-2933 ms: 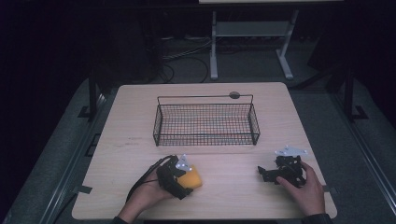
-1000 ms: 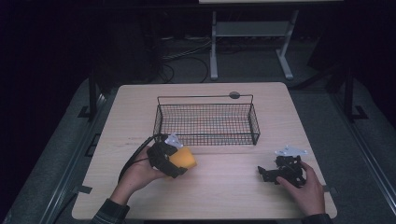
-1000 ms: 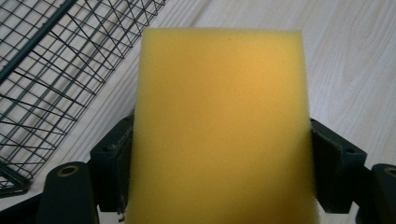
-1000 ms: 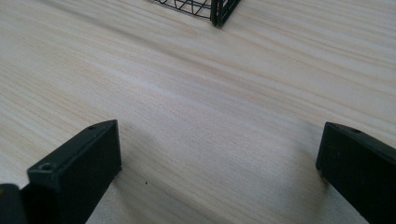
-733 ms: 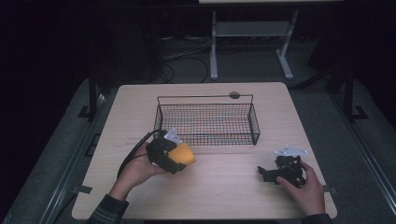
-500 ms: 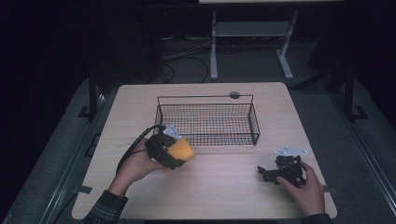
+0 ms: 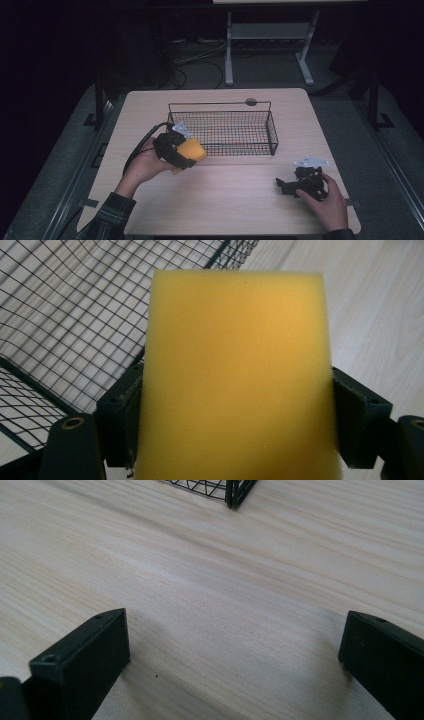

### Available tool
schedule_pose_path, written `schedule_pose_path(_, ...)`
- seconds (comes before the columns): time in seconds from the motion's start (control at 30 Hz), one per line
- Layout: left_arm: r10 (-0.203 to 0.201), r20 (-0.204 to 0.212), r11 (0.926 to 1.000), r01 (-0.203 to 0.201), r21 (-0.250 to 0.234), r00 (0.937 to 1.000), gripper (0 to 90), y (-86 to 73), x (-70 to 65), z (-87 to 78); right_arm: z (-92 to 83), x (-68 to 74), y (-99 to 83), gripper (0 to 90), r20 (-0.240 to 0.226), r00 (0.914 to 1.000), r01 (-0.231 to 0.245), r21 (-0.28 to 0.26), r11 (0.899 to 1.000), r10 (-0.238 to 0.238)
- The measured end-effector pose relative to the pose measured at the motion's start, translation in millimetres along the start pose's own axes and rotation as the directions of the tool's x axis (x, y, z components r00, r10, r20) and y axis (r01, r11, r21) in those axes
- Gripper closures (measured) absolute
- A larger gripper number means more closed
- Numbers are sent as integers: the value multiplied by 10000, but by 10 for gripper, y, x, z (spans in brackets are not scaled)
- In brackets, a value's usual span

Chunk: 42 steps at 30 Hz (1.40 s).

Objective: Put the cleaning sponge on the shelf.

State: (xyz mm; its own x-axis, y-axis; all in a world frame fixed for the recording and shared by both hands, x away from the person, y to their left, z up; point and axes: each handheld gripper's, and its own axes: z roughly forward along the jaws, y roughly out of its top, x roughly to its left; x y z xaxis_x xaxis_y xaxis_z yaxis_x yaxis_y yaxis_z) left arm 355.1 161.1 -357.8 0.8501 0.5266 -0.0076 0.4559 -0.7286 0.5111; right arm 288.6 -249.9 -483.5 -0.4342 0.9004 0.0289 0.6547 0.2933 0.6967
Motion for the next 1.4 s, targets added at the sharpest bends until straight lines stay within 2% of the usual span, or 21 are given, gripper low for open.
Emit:
schedule_pose_path(0.73, -274, -555, 9995, 266, -142, 9981, 223, 272, 368, -75, 1, 1, 1, 0, 3, 10000, -27, -3, 10000, 27)
schedule_pose_path(1.4, -648, -873, 9974, 618, -370, 9941, 223, 398, 716, 134, 2, 0, 0, 0, 12, 10000, -6, 3, 10000, 6)
